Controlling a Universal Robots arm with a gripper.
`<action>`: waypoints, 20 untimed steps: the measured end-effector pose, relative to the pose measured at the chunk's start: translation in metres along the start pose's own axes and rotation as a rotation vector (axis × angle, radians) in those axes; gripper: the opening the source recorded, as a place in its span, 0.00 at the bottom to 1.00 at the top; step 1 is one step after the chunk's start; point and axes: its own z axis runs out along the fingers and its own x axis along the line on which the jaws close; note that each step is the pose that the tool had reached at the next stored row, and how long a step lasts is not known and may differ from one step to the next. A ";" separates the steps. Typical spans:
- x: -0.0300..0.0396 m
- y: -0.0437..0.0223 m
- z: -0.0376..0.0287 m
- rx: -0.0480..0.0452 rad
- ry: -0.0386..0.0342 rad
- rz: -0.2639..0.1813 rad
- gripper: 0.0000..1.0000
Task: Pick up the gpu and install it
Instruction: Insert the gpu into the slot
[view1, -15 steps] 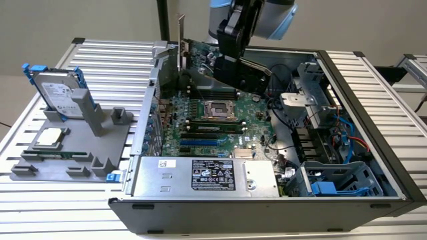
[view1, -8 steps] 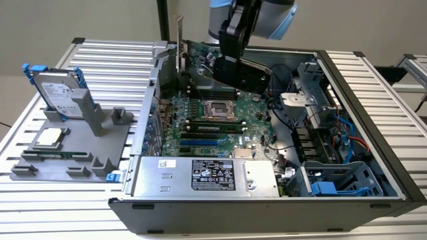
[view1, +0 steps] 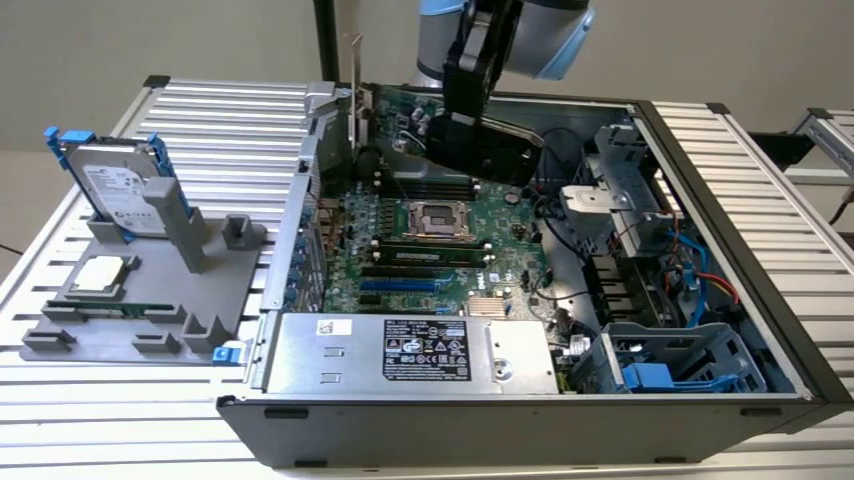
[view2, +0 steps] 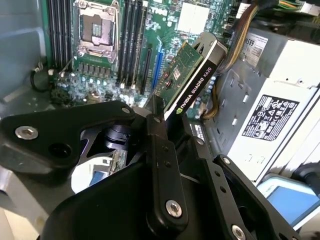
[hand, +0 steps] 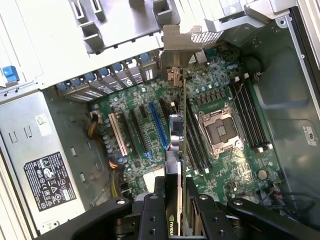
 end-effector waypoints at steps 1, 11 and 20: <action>0.0000 0.0000 0.0000 -0.0002 0.0004 -0.008 0.00; 0.0000 0.0000 0.0000 -0.0031 0.0062 -0.127 0.00; 0.0000 0.0000 0.0000 -0.0062 0.0125 -0.253 0.00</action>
